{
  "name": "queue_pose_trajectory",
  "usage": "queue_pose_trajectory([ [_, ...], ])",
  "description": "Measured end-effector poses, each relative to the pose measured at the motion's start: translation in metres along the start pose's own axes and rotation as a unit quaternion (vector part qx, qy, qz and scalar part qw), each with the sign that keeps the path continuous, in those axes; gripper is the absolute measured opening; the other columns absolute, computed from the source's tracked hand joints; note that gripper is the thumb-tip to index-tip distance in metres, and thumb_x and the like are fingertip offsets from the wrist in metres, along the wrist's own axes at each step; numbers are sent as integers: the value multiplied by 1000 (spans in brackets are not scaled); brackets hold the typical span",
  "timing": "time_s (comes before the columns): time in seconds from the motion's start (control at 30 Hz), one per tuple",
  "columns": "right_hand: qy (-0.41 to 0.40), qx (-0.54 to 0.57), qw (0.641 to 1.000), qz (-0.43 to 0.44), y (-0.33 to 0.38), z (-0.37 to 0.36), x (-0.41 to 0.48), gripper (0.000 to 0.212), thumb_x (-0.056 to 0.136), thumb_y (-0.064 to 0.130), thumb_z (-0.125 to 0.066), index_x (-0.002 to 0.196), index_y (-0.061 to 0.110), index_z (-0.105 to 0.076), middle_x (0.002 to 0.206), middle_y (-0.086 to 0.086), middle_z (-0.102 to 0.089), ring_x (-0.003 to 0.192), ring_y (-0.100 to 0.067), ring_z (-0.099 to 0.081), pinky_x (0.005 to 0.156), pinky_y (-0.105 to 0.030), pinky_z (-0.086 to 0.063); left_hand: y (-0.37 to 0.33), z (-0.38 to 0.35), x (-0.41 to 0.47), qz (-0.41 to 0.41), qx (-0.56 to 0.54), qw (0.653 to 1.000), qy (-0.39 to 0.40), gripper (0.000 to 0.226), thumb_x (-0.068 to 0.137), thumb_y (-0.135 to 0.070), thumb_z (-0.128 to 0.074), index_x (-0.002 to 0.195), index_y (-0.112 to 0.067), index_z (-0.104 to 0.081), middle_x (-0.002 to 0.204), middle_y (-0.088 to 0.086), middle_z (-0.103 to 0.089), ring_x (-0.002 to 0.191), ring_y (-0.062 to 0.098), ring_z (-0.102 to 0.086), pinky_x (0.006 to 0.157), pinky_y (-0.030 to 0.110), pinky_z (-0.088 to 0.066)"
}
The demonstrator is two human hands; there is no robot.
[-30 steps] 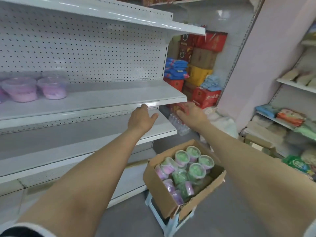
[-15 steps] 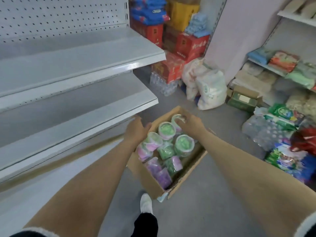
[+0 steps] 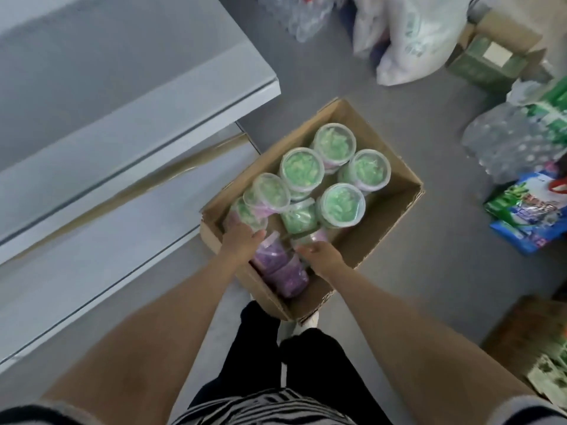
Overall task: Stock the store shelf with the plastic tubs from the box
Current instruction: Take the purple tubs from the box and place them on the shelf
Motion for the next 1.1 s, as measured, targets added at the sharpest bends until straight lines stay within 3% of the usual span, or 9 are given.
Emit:
queue_pose_trajectory([
  [0.07,11,8,1000,-23,-10,-11,10,49,92,51,-61,109,6,-71,110,-12,-71,109,-27,-64,94,-28,-45,5,-17,7,22,-12,1000,6,43,96,-41,-50,116,-5,-61,112,13,-67,110,30,-60,83,29,-39],
  [0.17,24,3,998,-52,-23,-23,29,38,92,53,-59,80,17,-68,109,-18,-71,108,-31,-64,92,-32,-46,13,-38,21,37,-24,999,8,43,96,-44,-47,106,-7,-66,107,17,-68,105,32,-61,79,31,-40],
  [0.2,26,6,998,-62,-26,-27,35,38,91,54,-60,80,18,-68,109,-19,-71,107,-32,-65,91,-33,-47,16,-41,25,46,-29,999,6,44,97,-45,-46,102,-5,-66,105,18,-68,103,33,-62,76,31,-39],
  [0.3,24,22,996,-84,-33,-35,48,53,88,52,-65,116,7,-68,116,-17,-69,111,-33,-64,93,-35,-49,21,-48,35,53,-31,998,-1,46,97,-45,-45,100,-4,-67,101,15,-70,99,31,-64,73,30,-39],
  [0.4,27,45,992,-114,-39,-43,58,63,87,51,-67,128,4,-60,126,-17,-64,118,-34,-60,101,-40,-48,24,-46,36,58,-41,997,-17,43,97,-43,-47,94,-5,-66,97,12,-69,94,28,-63,71,28,-35],
  [0.57,32,132,973,-188,-53,-51,62,85,83,50,-73,143,-1,-41,141,-16,-52,130,-31,-50,106,-34,-43,24,-44,35,65,-38,996,-38,40,96,-46,-47,93,-8,-61,99,12,-68,96,29,-61,74,28,-35],
  [0.77,44,196,951,-235,-57,-59,61,96,81,53,-73,146,-4,-31,146,-18,-45,132,-32,-46,103,-35,-41,26,-45,35,79,-37,995,-39,46,95,-49,-48,108,-7,-61,112,11,-66,108,30,-59,82,30,-37],
  [0.97,19,263,930,-257,-65,-77,55,120,55,70,-80,146,4,-38,144,-14,-43,128,-33,-48,108,-45,-42,26,-48,34,88,-44,995,-29,48,93,-52,-48,111,-9,-60,112,8,-64,89,17,-50,76,28,-34],
  [1.1,-15,240,929,-281,-72,-65,46,106,66,61,-81,143,1,-40,139,-14,-47,123,-31,-52,103,-39,-48,24,-46,33,85,-44,995,-34,47,95,-48,-48,115,-8,-60,116,9,-64,91,16,-50,78,27,-35],
])
Point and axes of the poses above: each hand's wrist, its own x-axis towards the middle knuckle, its own z-axis out of the back of the hand, y = z × x, the point moved 10 cm from there along x, towards the middle knuckle
